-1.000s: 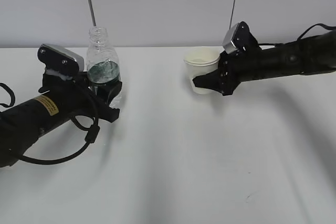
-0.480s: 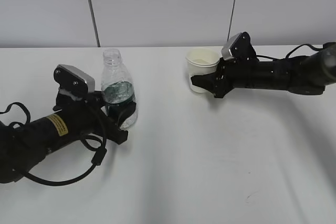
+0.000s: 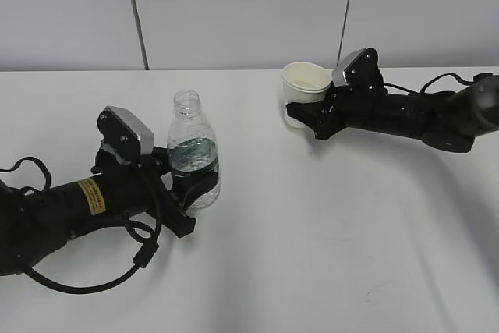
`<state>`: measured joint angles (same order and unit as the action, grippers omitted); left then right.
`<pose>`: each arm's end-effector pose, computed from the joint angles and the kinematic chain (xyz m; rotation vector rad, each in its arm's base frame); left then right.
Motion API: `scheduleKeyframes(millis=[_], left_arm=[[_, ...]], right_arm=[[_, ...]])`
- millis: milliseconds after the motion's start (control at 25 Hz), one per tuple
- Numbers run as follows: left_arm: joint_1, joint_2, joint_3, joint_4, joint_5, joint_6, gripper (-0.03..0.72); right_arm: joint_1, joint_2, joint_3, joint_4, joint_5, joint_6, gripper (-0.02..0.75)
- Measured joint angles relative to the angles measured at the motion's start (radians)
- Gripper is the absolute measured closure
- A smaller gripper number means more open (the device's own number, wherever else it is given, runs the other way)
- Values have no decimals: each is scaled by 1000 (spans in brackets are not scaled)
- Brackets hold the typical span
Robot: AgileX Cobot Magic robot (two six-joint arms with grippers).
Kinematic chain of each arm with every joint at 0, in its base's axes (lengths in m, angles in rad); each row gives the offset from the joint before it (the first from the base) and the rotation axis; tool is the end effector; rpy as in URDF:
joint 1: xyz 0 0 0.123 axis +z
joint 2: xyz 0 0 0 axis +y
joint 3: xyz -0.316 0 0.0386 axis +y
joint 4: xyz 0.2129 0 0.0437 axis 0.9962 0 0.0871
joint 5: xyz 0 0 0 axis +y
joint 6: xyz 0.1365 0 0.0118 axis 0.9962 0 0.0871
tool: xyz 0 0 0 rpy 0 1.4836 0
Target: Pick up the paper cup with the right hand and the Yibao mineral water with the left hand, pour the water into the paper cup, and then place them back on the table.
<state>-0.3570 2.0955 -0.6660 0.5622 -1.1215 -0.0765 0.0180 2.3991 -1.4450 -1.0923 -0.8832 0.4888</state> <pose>0.3332 -0.1944 0.1381 0.8309 1.6678 -0.5799 0.5094 0.1031 0.1250 -0.8498 1.6456 0.4626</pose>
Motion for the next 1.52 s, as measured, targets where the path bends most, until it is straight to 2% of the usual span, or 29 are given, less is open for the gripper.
scheduleKeyframes(millis=[520, 600, 680, 800, 960, 1200, 1520], left_arm=[[0, 41, -1, 2, -41, -1, 315], [0, 46, -3, 2, -49, -1, 297], [0, 47, -4, 2, -49, -1, 261], [0, 53, -4, 6, -38, -1, 219], [0, 56, -4, 10, -29, -1, 204], [15, 43, 51, 1, -24, -1, 202], [117, -63, 184, -2, -23, -1, 202]], right_arm=[[0, 47, 0, 36, -16, -8, 271], [0, 49, 0, 36, -16, -8, 269], [0, 49, 0, 36, -18, -8, 248], [0, 52, 0, 36, -22, -8, 158], [0, 52, 0, 34, -42, 7, 85], [-29, 50, 0, -76, -42, 97, 77], [-135, 22, 0, -242, -41, 197, 79]])
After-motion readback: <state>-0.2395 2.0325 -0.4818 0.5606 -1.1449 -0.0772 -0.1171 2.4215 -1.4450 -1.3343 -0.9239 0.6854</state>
